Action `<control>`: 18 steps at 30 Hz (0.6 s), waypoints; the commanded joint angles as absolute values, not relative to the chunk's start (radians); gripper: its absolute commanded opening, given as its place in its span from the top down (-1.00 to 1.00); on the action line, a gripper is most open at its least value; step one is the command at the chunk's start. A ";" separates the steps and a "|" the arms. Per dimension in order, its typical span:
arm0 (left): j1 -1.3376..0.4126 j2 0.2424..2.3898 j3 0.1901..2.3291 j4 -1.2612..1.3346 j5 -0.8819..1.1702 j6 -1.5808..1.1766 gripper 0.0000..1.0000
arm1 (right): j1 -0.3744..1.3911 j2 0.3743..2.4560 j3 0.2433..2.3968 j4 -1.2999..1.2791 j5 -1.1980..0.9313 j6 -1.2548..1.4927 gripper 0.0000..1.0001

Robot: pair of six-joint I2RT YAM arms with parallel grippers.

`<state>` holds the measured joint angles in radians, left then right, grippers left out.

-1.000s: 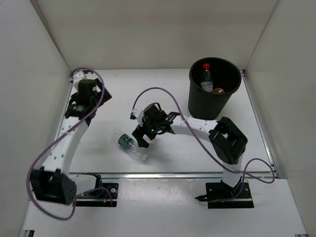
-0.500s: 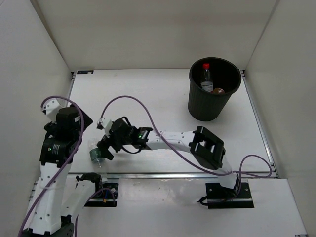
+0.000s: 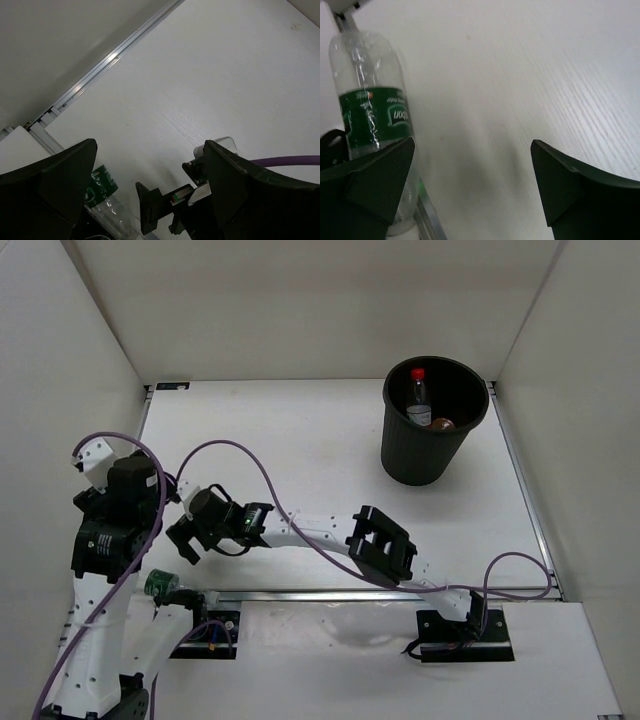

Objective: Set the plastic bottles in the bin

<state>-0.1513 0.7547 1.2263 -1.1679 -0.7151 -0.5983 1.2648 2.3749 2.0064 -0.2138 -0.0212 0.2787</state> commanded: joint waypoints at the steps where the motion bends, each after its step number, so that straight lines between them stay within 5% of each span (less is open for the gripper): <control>1: -0.161 0.736 1.267 -1.163 -0.689 -0.566 -0.97 | 1.293 2.375 2.083 -0.224 0.026 0.259 -0.98; 10: -0.456 0.745 1.305 -1.241 -0.789 -0.671 -0.98 | 1.279 2.349 2.078 -0.247 -0.221 0.121 -0.98; 15: -0.109 0.799 1.229 -1.293 -0.637 -0.510 -0.97 | 1.288 2.329 2.068 -0.334 -0.209 0.103 -0.99; 18: -0.096 0.801 1.186 -1.292 -0.519 -0.561 -0.97 | 1.250 2.287 2.017 -0.359 -0.140 0.086 -0.98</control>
